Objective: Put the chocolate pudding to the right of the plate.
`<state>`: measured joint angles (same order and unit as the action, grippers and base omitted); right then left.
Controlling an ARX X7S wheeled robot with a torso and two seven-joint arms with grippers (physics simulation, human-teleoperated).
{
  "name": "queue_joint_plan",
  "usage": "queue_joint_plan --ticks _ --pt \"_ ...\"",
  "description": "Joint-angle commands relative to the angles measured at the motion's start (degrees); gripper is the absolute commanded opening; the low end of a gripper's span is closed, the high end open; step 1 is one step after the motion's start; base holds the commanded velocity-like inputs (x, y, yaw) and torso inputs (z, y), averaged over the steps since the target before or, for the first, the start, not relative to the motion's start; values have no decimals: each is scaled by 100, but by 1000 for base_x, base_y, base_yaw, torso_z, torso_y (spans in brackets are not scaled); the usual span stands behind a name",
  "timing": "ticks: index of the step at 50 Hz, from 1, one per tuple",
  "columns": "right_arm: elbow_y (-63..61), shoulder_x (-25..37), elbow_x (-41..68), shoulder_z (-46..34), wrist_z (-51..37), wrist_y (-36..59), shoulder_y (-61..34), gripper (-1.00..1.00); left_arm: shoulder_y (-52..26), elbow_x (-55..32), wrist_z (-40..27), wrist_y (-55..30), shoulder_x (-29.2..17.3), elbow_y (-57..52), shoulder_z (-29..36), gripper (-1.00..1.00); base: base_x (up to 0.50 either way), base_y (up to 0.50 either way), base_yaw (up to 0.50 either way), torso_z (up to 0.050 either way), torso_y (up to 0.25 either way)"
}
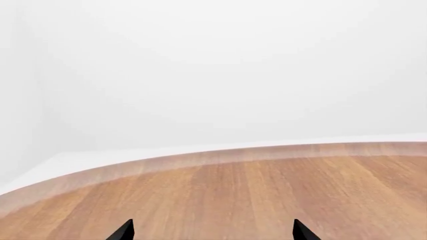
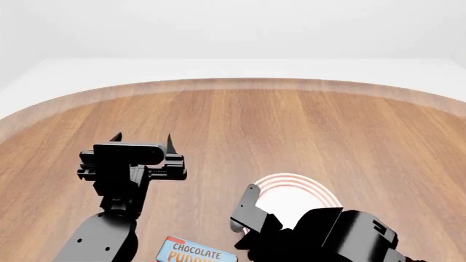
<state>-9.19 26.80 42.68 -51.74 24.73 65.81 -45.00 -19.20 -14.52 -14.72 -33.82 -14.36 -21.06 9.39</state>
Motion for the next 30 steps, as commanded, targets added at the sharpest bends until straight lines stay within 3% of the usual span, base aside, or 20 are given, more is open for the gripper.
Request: queue_joint_plan --ticks 1,21,22,30 --pt "393 -126 -139 -247 198 -159 -21 100 16 -16 -14 46 -9 28 33 100 0 0 0 0 0" --pt "757 -216 -283 -609 367 -214 2 100 33 -39 -28 146 -23 115 92 100 0 0 0 0 0" --pt "752 -209 -313 -616 350 -251 5 -100 35 -43 -28 150 -25 118 91 100 0 0 0 0 0" --pt "716 -194 -337 -479 219 -403 30 -100 36 -54 -47 157 -41 127 99 100 0 0 0 0 0"
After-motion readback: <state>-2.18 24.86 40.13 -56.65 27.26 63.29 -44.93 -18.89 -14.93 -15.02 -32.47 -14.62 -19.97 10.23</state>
